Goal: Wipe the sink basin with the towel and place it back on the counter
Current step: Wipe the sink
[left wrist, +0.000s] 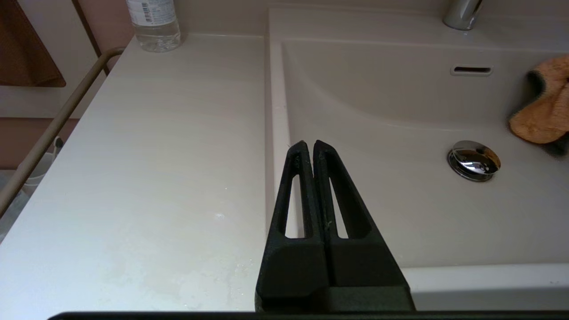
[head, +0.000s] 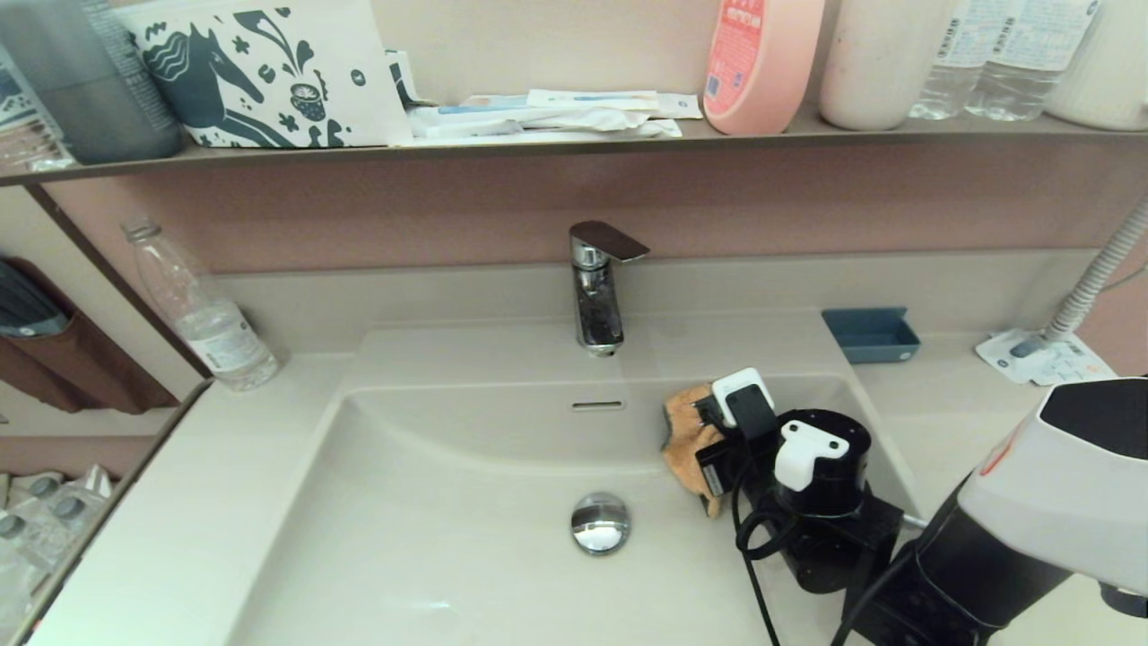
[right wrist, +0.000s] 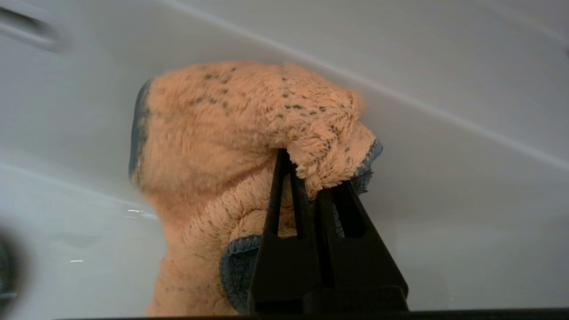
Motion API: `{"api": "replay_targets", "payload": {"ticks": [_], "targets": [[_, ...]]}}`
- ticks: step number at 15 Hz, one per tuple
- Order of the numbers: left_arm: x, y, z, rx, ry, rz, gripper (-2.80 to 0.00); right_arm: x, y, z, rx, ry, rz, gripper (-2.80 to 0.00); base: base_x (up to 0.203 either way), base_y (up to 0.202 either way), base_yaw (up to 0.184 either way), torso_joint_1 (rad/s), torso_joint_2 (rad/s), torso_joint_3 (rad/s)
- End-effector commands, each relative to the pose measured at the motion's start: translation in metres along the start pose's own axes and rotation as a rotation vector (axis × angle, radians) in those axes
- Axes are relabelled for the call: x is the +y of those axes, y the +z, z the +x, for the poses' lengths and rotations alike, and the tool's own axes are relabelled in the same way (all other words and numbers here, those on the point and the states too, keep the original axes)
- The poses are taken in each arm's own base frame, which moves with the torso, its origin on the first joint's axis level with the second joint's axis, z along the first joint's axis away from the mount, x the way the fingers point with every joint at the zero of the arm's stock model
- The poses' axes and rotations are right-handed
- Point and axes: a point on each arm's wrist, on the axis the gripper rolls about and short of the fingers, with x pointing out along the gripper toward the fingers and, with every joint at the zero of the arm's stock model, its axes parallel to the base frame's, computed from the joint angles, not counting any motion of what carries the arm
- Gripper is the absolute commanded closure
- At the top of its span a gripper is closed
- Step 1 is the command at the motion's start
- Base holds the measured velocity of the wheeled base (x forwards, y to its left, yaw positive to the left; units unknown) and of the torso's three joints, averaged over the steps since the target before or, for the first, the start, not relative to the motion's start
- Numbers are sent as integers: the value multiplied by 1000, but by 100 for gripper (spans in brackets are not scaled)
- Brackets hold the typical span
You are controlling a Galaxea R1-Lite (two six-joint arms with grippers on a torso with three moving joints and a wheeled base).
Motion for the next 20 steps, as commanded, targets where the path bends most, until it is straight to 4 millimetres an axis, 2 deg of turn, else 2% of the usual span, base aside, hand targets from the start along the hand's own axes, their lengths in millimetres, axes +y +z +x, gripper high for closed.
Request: {"api": "replay_targets", "payload": {"ticks": [1, 5, 8, 12, 15, 18, 20], "targets": [[0, 0, 0, 0, -1, 0, 0, -18, 0, 2, 4, -45, 9, 0, 0, 0, 0, 0, 0, 0], [0, 0, 0, 0, -1, 0, 0, -55, -2, 7, 18, -121, 15, 0, 0, 0, 0, 0, 0, 0], [0, 0, 0, 0, 0, 0, 0, -74, 0, 0, 17, -148, 7, 0, 0, 0, 0, 0, 0, 0], [0, 0, 0, 0, 0, 0, 0, -89, 25, -18, -45, -167, 13, 0, 0, 0, 0, 0, 0, 0], [0, 0, 0, 0, -1, 0, 0, -106, 51, -41, -76, -178, 20, 0, 0, 0, 0, 0, 0, 0], [0, 0, 0, 0, 0, 0, 0, -134, 83, -85, -106, -193, 40, 0, 0, 0, 0, 0, 0, 0], [0, 0, 0, 0, 0, 0, 0, -156, 98, -121, -81, -200, 42, 0, 0, 0, 0, 0, 0, 0]]}}
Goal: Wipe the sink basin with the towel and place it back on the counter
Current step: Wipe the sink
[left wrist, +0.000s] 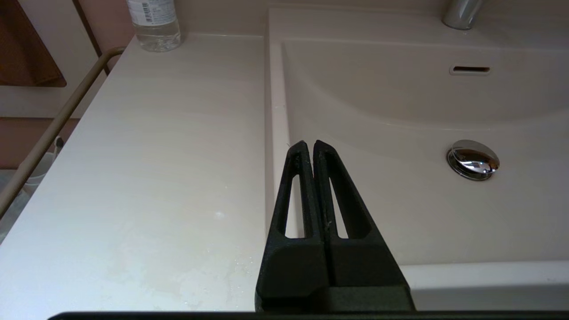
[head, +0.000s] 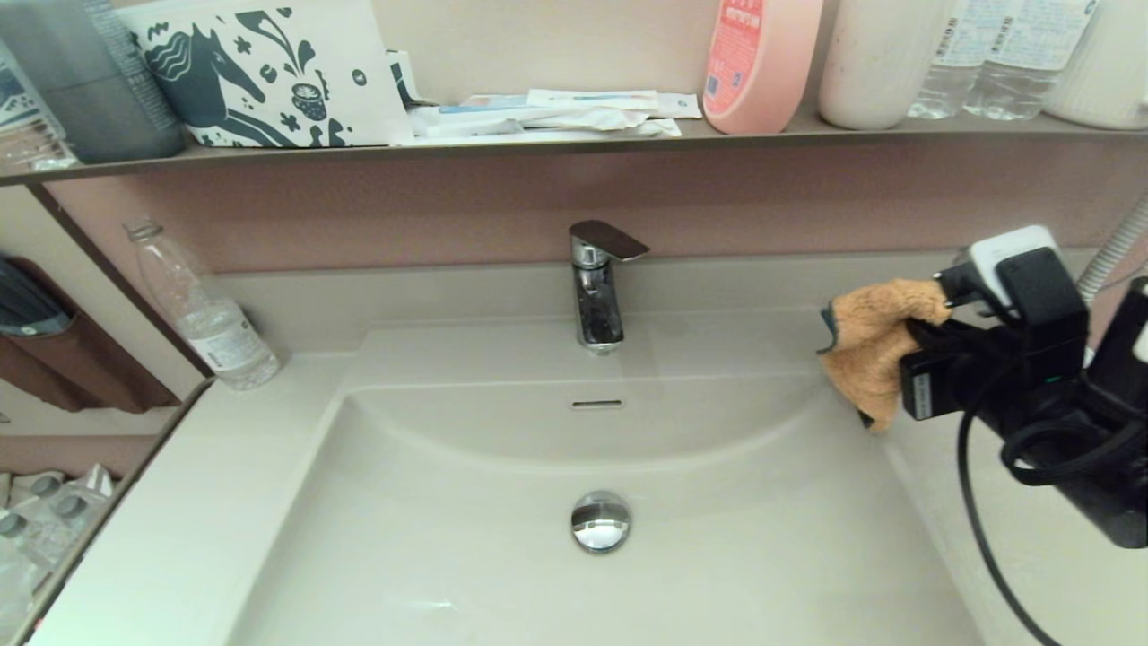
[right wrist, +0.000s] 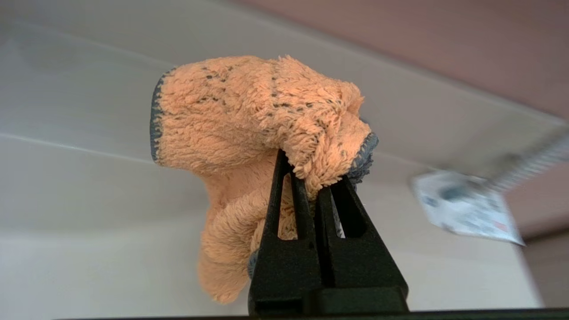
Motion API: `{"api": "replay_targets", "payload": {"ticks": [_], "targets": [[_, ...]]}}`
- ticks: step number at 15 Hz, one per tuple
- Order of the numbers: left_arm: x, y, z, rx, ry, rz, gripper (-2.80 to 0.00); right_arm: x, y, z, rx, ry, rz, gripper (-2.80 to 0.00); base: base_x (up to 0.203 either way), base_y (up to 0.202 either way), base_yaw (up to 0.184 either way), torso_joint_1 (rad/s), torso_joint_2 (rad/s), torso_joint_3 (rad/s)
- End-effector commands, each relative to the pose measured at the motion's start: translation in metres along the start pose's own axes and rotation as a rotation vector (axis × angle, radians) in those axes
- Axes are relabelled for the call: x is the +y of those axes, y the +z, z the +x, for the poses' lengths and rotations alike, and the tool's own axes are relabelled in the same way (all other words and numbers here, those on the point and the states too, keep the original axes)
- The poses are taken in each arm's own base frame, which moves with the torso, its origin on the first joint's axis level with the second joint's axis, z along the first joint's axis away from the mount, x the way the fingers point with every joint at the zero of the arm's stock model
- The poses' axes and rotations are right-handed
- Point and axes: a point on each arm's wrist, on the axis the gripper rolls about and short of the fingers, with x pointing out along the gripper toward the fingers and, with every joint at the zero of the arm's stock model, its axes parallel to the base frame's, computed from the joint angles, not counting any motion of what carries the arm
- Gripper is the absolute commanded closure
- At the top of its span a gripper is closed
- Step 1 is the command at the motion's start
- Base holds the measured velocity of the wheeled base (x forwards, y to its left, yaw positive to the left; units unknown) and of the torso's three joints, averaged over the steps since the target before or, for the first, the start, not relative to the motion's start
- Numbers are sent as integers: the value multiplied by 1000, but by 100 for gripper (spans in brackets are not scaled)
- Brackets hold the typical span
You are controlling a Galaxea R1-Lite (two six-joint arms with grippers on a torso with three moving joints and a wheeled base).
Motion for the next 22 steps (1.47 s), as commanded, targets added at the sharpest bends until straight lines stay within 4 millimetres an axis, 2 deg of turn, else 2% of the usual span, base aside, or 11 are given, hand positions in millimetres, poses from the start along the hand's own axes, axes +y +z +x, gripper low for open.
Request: {"api": "replay_targets", "payload": {"ticks": [1, 3, 5, 7, 9, 11, 15, 17, 20, 22], "targets": [[0, 0, 0, 0, 0, 0, 0, -36, 24, -43, -18, -25, 20, 0, 0, 0, 0, 0, 0, 0], [0, 0, 0, 0, 0, 0, 0, -63, 34, -76, 100, -17, 7, 0, 0, 0, 0, 0, 0, 0], [0, 0, 0, 0, -1, 0, 0, -87, 38, -99, 225, -59, 12, 0, 0, 0, 0, 0, 0, 0], [0, 0, 0, 0, 0, 0, 0, -104, 29, -109, 349, -161, 19, 0, 0, 0, 0, 0, 0, 0], [0, 0, 0, 0, -1, 0, 0, -116, 14, -110, 454, -264, 28, 0, 0, 0, 0, 0, 0, 0], [0, 0, 0, -1, 0, 0, 0, -123, -5, -105, 557, -311, 49, 0, 0, 0, 0, 0, 0, 0], [0, 0, 0, 0, 0, 0, 0, -127, -44, -64, 777, -287, 141, 0, 0, 0, 0, 0, 0, 0], [0, 0, 0, 0, 0, 0, 0, -128, -57, -46, 849, -315, 208, 0, 0, 0, 0, 0, 0, 0], [0, 0, 0, 0, 0, 0, 0, -157, -63, -25, 906, -440, 266, 0, 0, 0, 0, 0, 0, 0], [0, 0, 0, -1, 0, 0, 0, -178, -64, -24, 997, -486, 266, 0, 0, 0, 0, 0, 0, 0]]}}
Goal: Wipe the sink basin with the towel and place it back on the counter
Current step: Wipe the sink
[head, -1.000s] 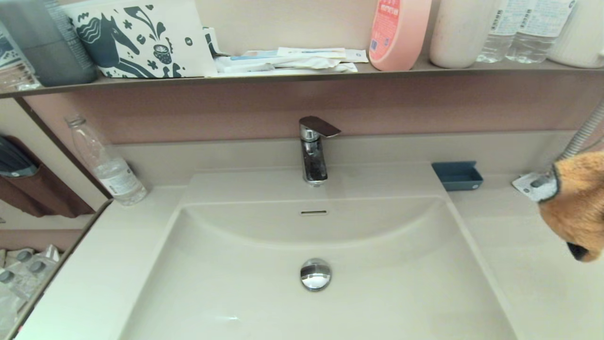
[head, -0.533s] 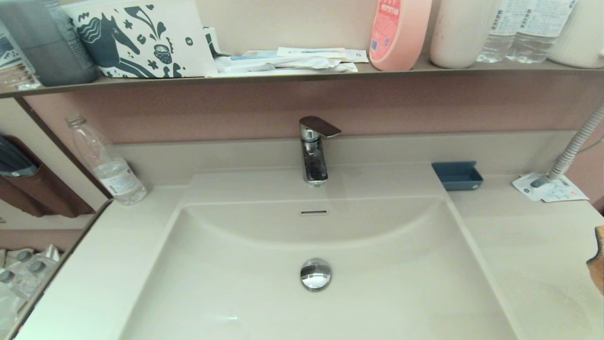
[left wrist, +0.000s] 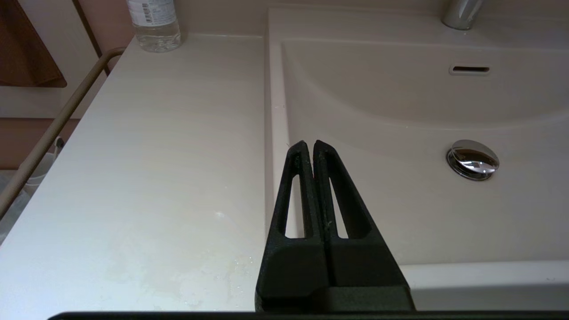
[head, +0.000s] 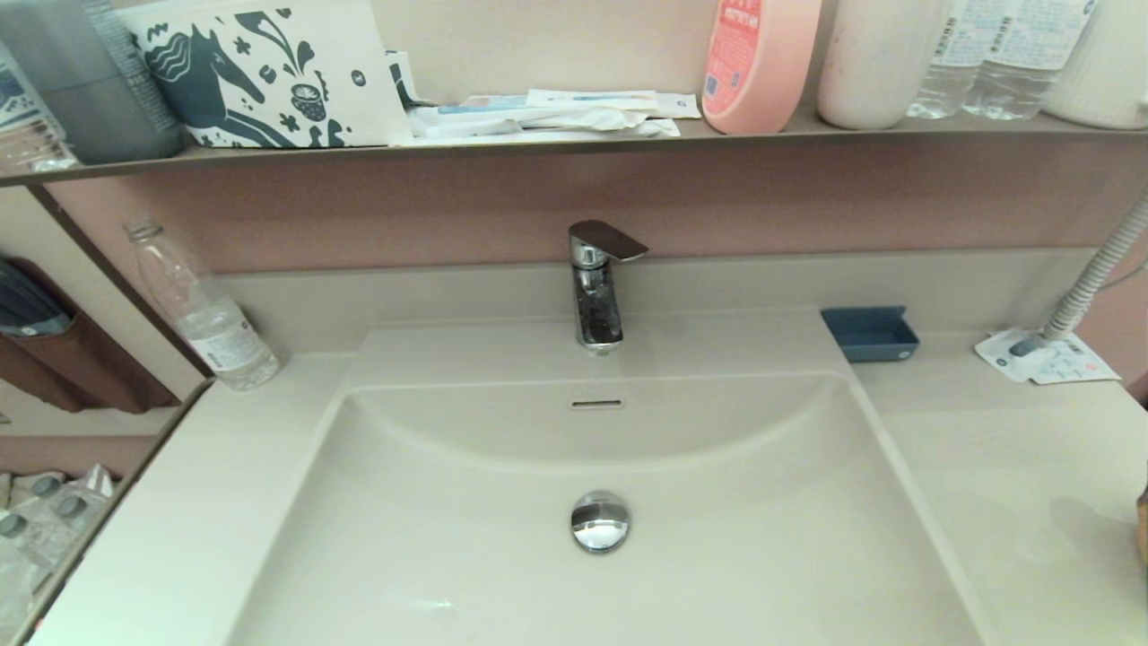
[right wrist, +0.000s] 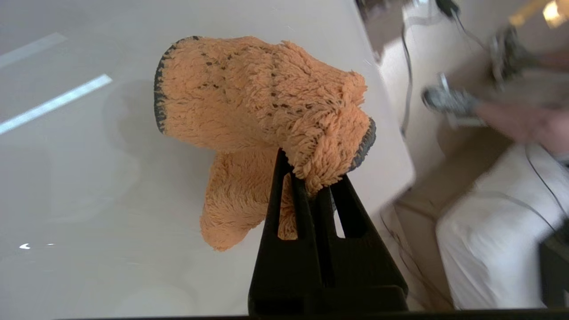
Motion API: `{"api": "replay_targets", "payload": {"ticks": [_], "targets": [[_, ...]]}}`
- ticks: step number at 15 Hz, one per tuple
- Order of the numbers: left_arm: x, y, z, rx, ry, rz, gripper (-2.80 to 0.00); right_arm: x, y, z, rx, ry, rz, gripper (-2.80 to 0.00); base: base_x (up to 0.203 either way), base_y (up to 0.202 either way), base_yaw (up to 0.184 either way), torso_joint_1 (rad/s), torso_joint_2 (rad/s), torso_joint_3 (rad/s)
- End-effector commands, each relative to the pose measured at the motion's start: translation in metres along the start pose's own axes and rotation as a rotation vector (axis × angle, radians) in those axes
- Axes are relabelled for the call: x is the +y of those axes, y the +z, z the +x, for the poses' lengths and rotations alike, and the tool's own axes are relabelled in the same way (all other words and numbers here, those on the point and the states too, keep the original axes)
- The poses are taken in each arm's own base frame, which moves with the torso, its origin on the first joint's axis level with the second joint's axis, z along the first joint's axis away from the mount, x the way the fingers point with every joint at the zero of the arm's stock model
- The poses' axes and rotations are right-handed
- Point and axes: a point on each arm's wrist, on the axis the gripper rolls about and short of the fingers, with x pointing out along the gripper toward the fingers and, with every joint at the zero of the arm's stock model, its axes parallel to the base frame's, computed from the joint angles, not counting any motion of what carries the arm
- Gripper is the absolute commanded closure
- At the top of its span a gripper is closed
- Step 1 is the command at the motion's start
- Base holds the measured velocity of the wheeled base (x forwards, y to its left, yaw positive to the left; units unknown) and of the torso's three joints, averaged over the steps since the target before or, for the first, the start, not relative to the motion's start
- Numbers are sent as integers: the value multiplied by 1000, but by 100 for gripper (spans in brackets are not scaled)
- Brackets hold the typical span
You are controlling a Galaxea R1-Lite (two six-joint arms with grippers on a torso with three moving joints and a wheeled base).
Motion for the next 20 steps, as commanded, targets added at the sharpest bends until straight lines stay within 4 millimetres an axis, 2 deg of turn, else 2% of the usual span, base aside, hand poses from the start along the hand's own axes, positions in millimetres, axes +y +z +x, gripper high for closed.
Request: {"api": "replay_targets", "payload": {"ticks": [1, 3, 7, 9, 10, 13, 15, 17, 18, 19, 20], "targets": [[0, 0, 0, 0, 0, -1, 0, -9, 9, 19, 85, -40, 6, 0, 0, 0, 0, 0, 0, 0], [0, 0, 0, -1, 1, -1, 0, -14, 13, 32, 125, -59, 4, 0, 0, 0, 0, 0, 0, 0], [0, 0, 0, 0, 0, -1, 0, -10, 18, 51, 146, -62, 6, 0, 0, 0, 0, 0, 0, 0], [0, 0, 0, 0, 0, -1, 0, -8, 18, 54, 149, -55, 1, 0, 0, 0, 0, 0, 0, 0], [0, 0, 0, 0, 1, -1, 0, -8, 19, 52, 143, -52, 2, -280, 0, 0, 0, 0, 0, 0], [0, 0, 0, 0, 1, -1, 0, -13, 32, 37, 69, -58, 31, -280, 0, 0, 0, 0, 0, 0], [0, 0, 0, 0, 1, -1, 0, -20, 45, 16, 26, -59, 38, -280, 0, 0, 0, 0, 0, 0], [0, 0, 0, 0, 1, -1, 0, -21, 46, -7, 41, -37, 24, -280, 0, 0, 0, 0, 0, 0], [0, 0, 0, 0, 0, -1, 0, -18, 42, -11, 41, -25, 19, -280, 0, 0, 0, 0, 0, 0], [0, 0, 0, -1, 0, -1, 0, -15, 38, -12, 44, -18, 18, 0, 0, 0, 0, 0, 0, 0], [0, 0, 0, 0, 0, -1, 0, -12, 38, -15, 36, -9, 36, 0, 0, 0, 0, 0, 0, 0]]}}
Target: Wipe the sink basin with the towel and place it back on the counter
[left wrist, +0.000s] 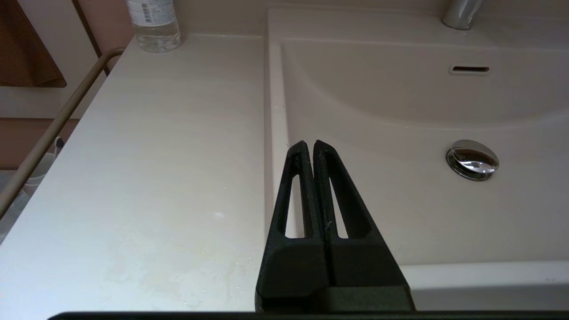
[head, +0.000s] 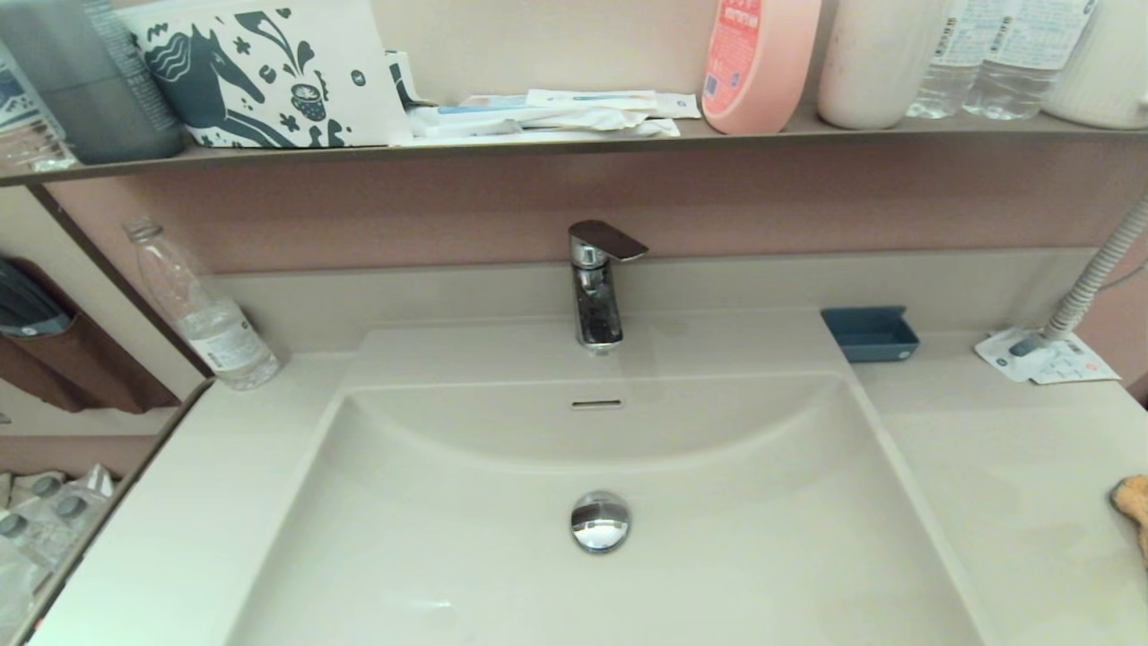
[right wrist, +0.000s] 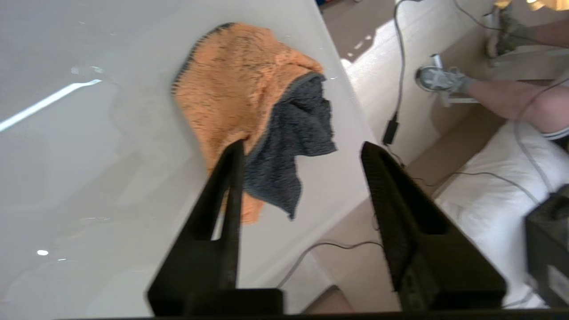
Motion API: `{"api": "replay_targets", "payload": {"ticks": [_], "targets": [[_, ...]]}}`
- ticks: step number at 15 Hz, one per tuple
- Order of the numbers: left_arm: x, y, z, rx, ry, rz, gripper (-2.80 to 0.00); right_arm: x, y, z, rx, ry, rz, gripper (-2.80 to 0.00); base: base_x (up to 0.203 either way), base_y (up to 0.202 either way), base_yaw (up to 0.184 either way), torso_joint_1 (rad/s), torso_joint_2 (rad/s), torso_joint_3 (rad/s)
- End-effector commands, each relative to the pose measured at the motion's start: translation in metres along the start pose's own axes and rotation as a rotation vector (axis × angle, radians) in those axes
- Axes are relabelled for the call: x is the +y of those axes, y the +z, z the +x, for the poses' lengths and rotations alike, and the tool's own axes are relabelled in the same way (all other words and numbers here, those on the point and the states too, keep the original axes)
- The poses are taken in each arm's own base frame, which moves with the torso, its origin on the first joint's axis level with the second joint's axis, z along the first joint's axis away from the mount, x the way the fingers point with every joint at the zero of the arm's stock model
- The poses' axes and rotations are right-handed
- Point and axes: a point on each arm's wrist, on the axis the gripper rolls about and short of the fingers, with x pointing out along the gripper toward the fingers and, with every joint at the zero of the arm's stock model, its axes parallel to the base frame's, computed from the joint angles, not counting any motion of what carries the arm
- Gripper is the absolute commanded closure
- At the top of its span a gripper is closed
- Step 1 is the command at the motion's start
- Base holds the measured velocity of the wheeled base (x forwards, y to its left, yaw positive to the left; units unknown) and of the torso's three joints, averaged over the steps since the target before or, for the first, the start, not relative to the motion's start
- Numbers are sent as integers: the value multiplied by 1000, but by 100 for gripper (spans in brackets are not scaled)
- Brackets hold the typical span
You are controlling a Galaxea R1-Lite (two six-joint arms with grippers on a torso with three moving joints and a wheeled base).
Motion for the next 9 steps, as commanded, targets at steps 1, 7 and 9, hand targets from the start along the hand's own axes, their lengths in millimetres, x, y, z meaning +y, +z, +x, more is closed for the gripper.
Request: {"api": "replay_targets", "payload": {"ticks": [1, 7, 9], "targets": [[0, 0, 0, 0, 1, -1, 0, 5, -3, -14, -38, 28, 7, 0, 0, 0, 0, 0, 0, 0], [0, 0, 0, 0, 1, -1, 0, 38, -55, -104, -240, 437, -106, 0, 0, 0, 0, 0, 0, 0], [0, 0, 0, 0, 1, -2, 0, 21, -86, -136, -278, 605, -111, 0, 0, 0, 0, 0, 0, 0]]}}
